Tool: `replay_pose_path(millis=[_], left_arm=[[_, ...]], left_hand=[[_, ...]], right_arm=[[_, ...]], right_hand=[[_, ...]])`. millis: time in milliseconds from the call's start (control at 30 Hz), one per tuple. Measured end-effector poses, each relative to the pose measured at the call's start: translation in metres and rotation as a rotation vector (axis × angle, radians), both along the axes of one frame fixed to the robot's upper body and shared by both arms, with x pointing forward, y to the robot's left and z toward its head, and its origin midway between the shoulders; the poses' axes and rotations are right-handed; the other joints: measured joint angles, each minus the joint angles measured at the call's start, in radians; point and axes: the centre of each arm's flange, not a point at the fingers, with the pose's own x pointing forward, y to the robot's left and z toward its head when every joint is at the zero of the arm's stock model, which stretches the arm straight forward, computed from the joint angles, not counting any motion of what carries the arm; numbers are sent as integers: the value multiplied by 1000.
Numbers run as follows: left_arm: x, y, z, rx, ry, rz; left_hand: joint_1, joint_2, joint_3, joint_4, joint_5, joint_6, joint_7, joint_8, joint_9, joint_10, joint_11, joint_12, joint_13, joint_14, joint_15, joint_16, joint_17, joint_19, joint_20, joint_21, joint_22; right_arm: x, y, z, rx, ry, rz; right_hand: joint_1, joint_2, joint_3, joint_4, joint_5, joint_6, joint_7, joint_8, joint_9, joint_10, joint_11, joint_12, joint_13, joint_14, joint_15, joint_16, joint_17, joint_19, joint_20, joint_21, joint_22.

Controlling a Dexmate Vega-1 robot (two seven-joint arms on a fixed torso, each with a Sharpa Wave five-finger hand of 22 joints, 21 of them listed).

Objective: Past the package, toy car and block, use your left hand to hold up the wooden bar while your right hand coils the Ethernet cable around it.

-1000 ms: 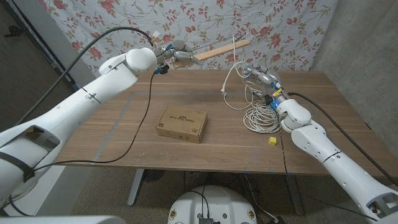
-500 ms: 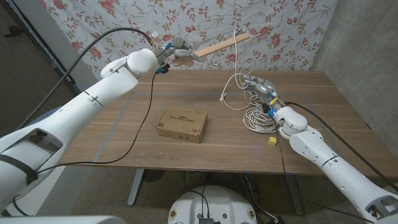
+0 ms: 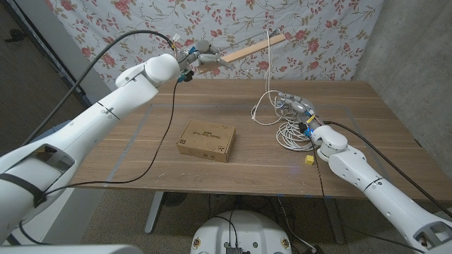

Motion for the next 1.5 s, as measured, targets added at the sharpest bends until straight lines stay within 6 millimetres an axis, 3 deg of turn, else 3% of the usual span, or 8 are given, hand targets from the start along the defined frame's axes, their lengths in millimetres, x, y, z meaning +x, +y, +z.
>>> replay_pose_path(millis=[267, 567, 1500], left_arm=[[3, -5, 4, 20, 45, -37], [4, -11, 1, 42, 110, -84], [10, -17, -10, 110, 315, -156]], left_hand=[[-3, -3, 0, 0, 0, 0, 0, 7, 0, 0, 0, 0, -1, 0, 0, 0, 2, 0, 0, 0, 0], [-14, -1, 0, 0, 0, 0, 0, 8, 0, 0, 0, 0, 2, 0, 0, 12, 10, 4, -4, 0, 0], [-11, 2, 7, -7, 0, 0, 0, 10, 0, 0, 1, -1, -6, 0, 0, 12, -2, 4, -4, 7, 0]], right_arm=[[17, -18, 12, 7, 7, -85], [35, -35, 34, 25, -21, -145], [79, -38, 85, 28, -84, -182]], right_hand=[[-15, 6, -16, 15, -9, -7, 7, -6, 13, -19, -11, -7, 14, -25, -1, 4, 20, -43, -30, 8, 0], [-27, 7, -22, 22, -11, -7, 7, -10, 23, -35, -27, -7, 24, -42, 2, -1, 30, -61, -29, 19, 2], [-35, 7, -29, 37, -11, -7, 7, -11, 50, -49, -34, -7, 54, -54, 11, -25, 45, -90, -25, 58, 3]])
